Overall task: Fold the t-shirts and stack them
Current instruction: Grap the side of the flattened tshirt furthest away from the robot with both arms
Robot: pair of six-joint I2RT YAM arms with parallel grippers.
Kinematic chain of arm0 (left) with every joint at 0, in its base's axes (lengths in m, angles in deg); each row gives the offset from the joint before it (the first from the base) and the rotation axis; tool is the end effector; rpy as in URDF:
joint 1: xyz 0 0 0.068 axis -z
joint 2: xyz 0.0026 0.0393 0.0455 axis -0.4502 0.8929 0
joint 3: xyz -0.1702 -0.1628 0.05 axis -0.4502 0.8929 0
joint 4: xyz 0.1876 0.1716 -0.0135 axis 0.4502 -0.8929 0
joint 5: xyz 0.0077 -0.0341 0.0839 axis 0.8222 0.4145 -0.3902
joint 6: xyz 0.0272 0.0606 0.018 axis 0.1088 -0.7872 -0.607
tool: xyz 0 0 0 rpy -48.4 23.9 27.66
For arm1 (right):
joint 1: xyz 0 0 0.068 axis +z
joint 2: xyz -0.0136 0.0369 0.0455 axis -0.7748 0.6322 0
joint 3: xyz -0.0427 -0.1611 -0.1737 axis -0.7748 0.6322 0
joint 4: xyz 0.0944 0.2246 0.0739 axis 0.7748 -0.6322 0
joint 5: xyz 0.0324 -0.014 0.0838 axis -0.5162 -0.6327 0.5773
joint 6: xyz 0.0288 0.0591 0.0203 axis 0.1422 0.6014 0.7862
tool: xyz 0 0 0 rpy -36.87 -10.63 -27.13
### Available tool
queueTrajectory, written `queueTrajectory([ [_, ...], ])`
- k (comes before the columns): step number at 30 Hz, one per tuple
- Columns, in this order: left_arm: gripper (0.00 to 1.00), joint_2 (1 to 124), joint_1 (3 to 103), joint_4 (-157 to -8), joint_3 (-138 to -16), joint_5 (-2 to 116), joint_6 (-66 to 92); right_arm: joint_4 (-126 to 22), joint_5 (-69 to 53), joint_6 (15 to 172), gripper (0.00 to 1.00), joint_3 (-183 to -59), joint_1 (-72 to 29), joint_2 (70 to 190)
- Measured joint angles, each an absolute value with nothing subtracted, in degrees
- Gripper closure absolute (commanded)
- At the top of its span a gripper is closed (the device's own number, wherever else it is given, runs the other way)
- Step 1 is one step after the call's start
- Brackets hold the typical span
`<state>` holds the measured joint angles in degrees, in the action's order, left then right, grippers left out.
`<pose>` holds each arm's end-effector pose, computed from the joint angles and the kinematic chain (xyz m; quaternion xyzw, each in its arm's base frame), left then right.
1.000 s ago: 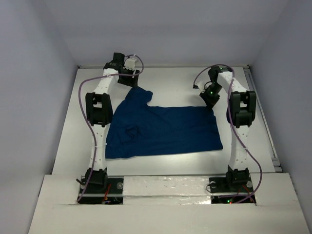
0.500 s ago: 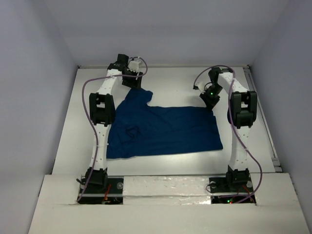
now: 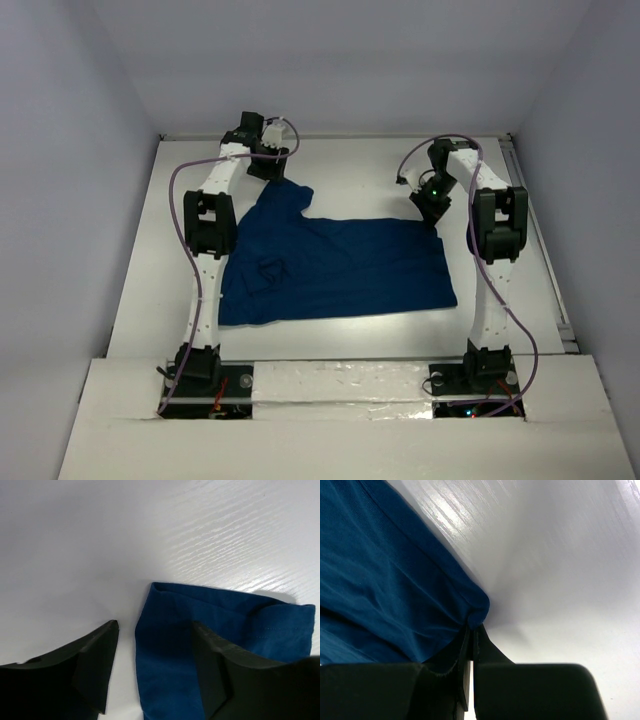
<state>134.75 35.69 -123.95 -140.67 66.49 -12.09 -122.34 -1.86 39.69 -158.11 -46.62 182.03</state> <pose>0.5298 -0.1004 0.1515 0.2303 0.9039 -0.1325 0.3352 0.4160 0.0436 0.1266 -0.4255 0.8968 0.1167 0.0314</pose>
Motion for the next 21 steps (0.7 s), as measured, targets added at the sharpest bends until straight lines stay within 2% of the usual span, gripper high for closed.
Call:
queueTrajectory([
  [1, 0.62, 134.80, 35.69, -123.97, -140.67, 66.45, -12.00, -122.36, -1.86, 39.71, 1.00, -158.11, -46.62, 182.03],
  [3, 0.79, 135.02, 35.69, -124.13, -140.71, 66.64, -11.81, -122.36, -1.86, 39.69, 1.00, -158.11, -46.62, 182.03],
  [4, 0.95, 135.32, 35.69, -124.30, -140.86, 66.91, -11.87, -122.36, -1.86, 39.71, 1.00, -158.11, -46.62, 182.03],
  [5, 0.99, 135.56, 35.69, -124.37, -141.26, 67.06, -11.72, -122.36, -1.86, 39.71, 1.00, -158.11, -46.62, 182.03],
  [17, 1.00, 135.69, 35.64, -124.21, -141.10, 69.35, -12.81, -122.38, -1.84, 39.76, 1.00, -158.13, -46.60, 182.03],
  [21, 1.00, 132.87, 35.64, -121.55, -136.05, 69.25, -12.83, -122.19, -1.97, 40.26, 1.00, -158.11, -46.60, 182.01],
])
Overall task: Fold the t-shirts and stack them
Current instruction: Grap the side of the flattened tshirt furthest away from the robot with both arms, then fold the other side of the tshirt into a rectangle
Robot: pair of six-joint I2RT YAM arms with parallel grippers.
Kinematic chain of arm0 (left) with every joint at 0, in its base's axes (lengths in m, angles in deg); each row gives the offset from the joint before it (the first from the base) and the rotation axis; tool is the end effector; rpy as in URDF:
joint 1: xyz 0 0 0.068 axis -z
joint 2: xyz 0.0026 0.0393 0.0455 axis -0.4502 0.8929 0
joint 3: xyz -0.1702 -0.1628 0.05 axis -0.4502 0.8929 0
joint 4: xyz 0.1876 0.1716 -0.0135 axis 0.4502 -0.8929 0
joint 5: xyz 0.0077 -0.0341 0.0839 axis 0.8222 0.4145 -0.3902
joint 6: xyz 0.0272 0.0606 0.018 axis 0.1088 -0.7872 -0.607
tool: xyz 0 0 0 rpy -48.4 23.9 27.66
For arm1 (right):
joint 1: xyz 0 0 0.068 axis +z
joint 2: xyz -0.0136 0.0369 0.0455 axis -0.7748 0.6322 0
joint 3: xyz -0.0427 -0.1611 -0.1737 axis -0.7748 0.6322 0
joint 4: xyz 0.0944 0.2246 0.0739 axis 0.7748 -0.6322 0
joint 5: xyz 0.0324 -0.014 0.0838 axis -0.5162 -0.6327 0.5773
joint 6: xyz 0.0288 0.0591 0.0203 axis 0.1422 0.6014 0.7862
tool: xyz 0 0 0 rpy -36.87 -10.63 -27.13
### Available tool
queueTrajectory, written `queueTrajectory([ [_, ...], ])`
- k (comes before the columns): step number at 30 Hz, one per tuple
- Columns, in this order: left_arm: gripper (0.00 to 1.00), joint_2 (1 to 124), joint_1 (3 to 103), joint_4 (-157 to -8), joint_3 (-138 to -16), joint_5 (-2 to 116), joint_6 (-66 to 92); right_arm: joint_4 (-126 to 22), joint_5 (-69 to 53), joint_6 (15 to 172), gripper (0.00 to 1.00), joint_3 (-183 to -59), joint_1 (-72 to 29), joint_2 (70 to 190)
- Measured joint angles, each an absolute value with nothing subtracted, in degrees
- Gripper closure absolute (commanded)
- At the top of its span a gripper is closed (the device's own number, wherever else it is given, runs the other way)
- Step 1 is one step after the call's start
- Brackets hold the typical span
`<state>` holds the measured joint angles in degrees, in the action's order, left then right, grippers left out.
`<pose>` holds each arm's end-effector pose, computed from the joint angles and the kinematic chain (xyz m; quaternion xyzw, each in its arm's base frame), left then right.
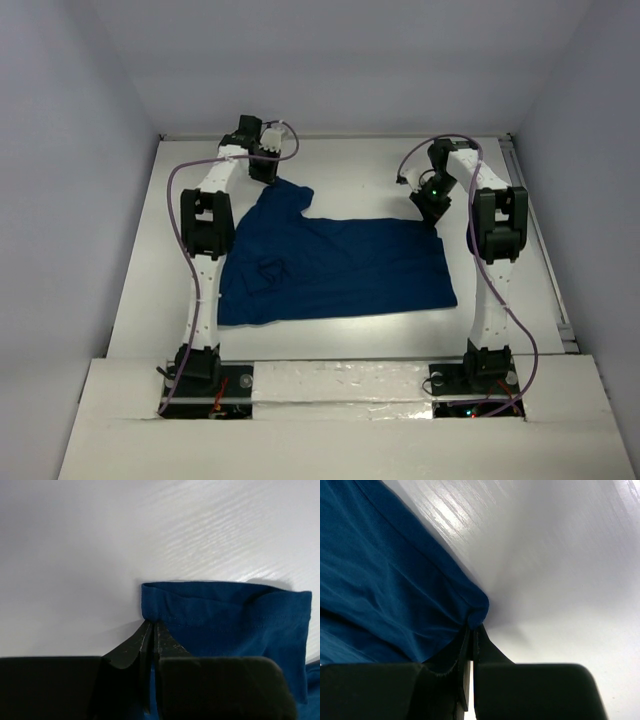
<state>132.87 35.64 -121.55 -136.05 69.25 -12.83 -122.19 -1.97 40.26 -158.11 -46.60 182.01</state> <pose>0.5245 -0.1017 0.1463 0.2425 0.8983 -0.1529 0.3331 0.4163 0.0437 0.1267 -0.4215 0.8989 0.1154 0.0318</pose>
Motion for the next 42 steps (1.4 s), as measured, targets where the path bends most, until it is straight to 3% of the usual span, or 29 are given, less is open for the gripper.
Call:
queueTrajectory([
  [18, 1.00, 109.44, 33.00, -115.14, -113.39, 71.69, -14.39, -113.47, -5.40, 46.05, 1.00, -152.51, -46.60, 172.75],
  [32, 1.00, 86.54, 30.29, -115.69, -85.15, 82.36, -27.13, -110.47, -6.49, 43.60, 1.00, -135.29, -46.58, 161.23],
  [42, 1.00, 70.47, 27.38, -117.42, -76.49, 85.05, -33.71, -106.80, -6.43, 43.21, 1.00, -130.66, -46.58, 153.90],
])
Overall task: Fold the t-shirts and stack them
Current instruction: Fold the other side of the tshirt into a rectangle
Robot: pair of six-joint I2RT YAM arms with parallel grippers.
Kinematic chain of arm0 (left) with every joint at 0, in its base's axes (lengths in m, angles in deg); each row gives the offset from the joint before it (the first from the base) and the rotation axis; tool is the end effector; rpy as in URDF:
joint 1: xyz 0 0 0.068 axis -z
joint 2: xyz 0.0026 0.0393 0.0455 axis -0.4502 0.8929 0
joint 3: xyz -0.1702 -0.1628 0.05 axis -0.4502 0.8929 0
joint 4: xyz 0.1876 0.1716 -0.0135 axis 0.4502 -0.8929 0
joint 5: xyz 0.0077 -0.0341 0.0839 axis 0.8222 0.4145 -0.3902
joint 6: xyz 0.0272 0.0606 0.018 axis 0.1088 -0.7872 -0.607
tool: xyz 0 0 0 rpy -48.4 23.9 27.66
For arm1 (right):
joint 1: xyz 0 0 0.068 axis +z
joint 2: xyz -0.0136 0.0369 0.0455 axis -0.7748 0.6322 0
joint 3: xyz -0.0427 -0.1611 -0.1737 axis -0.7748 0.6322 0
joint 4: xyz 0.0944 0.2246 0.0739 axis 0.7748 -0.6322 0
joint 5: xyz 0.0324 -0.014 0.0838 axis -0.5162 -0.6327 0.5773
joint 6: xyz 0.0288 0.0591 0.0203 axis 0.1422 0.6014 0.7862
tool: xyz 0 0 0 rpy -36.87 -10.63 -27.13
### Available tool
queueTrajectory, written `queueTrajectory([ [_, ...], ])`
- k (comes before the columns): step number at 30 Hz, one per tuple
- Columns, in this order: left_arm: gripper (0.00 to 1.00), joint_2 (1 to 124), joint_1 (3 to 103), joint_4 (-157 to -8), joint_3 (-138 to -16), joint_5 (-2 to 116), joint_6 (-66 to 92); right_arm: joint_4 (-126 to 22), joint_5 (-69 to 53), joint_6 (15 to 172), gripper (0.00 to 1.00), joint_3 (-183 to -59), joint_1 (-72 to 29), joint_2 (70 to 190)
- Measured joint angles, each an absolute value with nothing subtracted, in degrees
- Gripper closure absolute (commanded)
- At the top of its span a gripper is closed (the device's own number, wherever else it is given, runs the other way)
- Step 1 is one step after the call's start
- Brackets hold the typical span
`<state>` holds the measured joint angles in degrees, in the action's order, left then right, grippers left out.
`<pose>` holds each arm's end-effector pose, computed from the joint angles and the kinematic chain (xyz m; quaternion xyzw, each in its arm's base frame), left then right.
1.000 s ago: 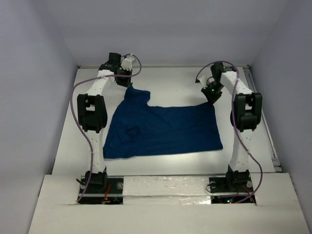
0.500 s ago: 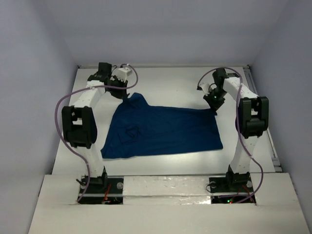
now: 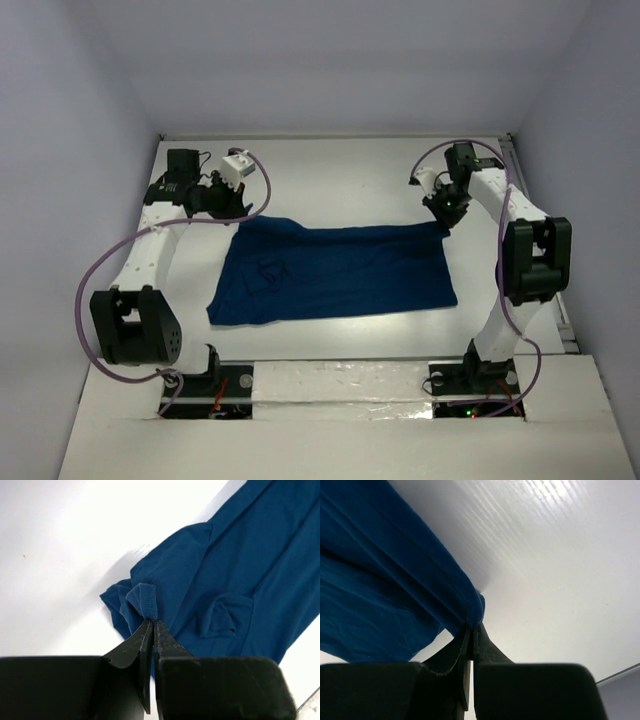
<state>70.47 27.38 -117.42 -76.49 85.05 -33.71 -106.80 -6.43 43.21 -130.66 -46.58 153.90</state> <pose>0.3213 -0.0364 0.2717 0.3826 0.7971 -0.1655 0.4369 0.3549 0.0351 0.1873 -0.4073 0.9008 0.0326 0.1468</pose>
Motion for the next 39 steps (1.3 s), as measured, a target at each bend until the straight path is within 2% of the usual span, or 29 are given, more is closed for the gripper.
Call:
queueTrajectory([
  [17, 1.00, 55.43, 23.47, -123.43, -66.00, 86.64, -42.41, -101.62, -5.88, 42.73, 1.00, -123.95, -46.58, 148.51],
  [23, 1.00, 53.99, 22.53, -125.44, -65.26, 88.00, -44.57, -101.14, -3.61, 42.66, 1.00, -123.60, -46.17, 143.87],
  [39, 1.00, 51.37, 22.53, -136.76, -63.97, 88.74, -54.82, -106.23, -4.33, 37.74, 1.00, -114.50, -45.07, 142.65],
])
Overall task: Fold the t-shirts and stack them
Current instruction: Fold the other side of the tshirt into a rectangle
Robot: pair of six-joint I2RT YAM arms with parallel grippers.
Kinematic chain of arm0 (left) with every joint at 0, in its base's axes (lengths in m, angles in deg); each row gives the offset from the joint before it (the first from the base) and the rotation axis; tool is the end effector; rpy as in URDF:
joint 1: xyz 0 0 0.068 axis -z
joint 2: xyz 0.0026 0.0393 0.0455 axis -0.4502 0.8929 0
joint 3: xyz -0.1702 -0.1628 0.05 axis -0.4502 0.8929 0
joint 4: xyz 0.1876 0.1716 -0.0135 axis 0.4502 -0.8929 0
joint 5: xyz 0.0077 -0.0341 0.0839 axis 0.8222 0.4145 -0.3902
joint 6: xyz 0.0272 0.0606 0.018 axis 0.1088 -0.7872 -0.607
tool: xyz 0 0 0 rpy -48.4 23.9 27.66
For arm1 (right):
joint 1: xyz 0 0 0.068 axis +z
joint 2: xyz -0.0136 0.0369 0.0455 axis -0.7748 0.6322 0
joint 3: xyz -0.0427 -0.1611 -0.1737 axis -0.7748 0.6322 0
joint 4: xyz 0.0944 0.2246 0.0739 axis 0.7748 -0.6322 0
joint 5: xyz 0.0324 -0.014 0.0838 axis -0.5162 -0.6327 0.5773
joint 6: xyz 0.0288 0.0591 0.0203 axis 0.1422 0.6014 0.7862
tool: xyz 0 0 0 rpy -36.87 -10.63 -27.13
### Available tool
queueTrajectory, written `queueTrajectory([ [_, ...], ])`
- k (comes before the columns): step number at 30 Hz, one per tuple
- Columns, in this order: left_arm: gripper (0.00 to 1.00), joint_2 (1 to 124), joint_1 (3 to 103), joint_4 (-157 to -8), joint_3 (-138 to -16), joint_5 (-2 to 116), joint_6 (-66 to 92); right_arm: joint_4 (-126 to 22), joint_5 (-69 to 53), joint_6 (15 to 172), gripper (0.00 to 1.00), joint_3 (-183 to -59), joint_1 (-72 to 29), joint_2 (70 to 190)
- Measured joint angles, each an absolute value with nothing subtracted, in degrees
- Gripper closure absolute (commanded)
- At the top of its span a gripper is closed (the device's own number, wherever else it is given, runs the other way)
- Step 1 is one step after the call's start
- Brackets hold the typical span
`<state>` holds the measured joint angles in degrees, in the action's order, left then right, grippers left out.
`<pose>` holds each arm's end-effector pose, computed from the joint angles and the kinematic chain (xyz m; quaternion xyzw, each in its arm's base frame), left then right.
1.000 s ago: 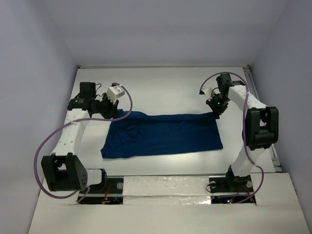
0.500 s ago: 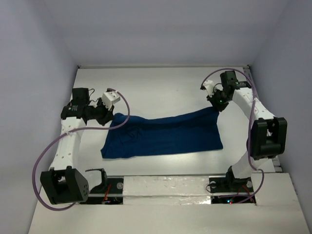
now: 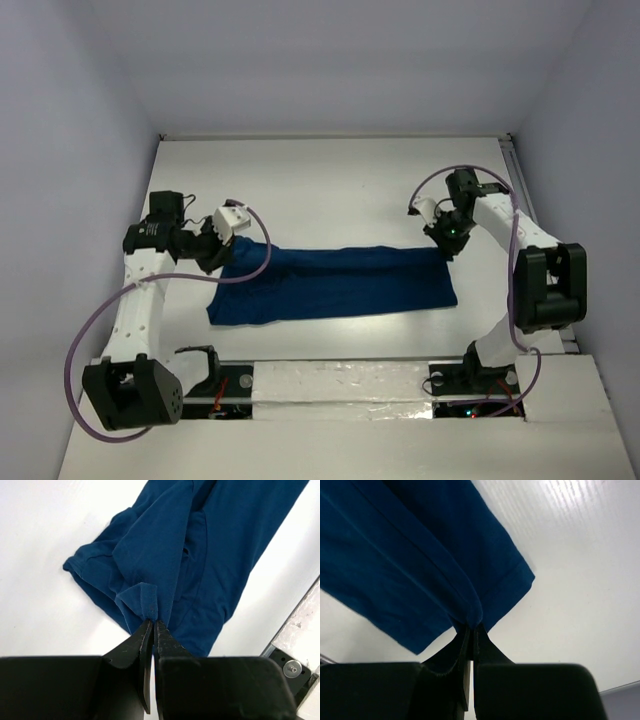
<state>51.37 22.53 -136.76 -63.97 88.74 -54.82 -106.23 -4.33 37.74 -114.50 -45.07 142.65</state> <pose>0.2257 -0.0192 0.2630 0.4810 0.7684 -0.1500 0.3947 0.2967 0.0407 0.1722 -0.4613 0.8772 0.0585 0.1196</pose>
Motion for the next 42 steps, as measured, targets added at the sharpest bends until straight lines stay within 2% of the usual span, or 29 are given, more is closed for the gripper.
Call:
queueTrajectory([
  [9, 1.00, 49.64, 22.53, -139.38, -61.17, 87.69, -57.55, -107.94, -4.35, 35.56, 1.00, -111.62, -44.66, 135.48],
  [22, 1.00, 49.25, 22.16, -144.26, -59.58, 82.82, -63.34, -109.66, -6.63, 34.55, 1.00, -105.17, -43.94, 137.75],
  [23, 1.00, 49.14, 22.16, -144.85, -59.40, 82.43, -63.94, -109.58, -6.98, 34.55, 0.96, -104.84, -43.94, 138.08],
  [24, 0.99, 48.90, 22.16, -145.11, -59.01, 82.03, -64.46, -109.66, -7.37, 34.55, 0.77, -104.52, -43.94, 138.36],
  [25, 0.92, 48.66, 22.16, -145.48, -58.44, 81.38, -65.01, -109.86, -7.78, 34.66, 0.66, -104.32, -43.94, 138.58],
  [26, 0.68, 48.46, 22.16, -145.72, -57.85, 80.85, -65.57, -109.95, -8.07, 34.60, 0.60, -104.19, -43.94, 138.69],
  [27, 0.60, 48.42, 22.16, -146.05, -57.17, 80.06, -66.36, -110.17, -8.51, 34.40, 0.56, -104.17, -43.94, 138.76],
  [28, 0.58, 48.55, 22.16, -146.47, -56.65, 79.58, -66.45, -110.39, -8.94, 34.03, 0.54, -104.17, -43.94, 138.80],
  [30, 0.59, 49.51, 22.13, -147.14, -55.88, 78.47, -66.93, -111.11, -9.34, 33.77, 0.51, -104.19, -43.94, 138.89],
  [33, 0.59, 51.30, 22.16, -147.21, -55.45, 77.44, -67.83, -112.57, -9.49, 33.66, 0.53, -104.84, -43.94, 138.95],
  [35, 0.69, 52.48, 22.16, -147.45, -55.25, 76.46, -68.26, -113.34, -9.49, 33.55, 0.57, -105.78, -43.94, 138.95],
  [38, 0.77, 53.90, 22.13, -147.43, -55.45, 75.85, -68.48, -115.04, -9.27, 33.20, 0.62, -108.14, -43.94, 138.95],
  [42, 0.79, 54.82, 22.16, -147.62, -58.97, 77.55, -68.09, -118.21, -7.24, 32.11, 0.66, -113.04, -43.89, 138.82],
])
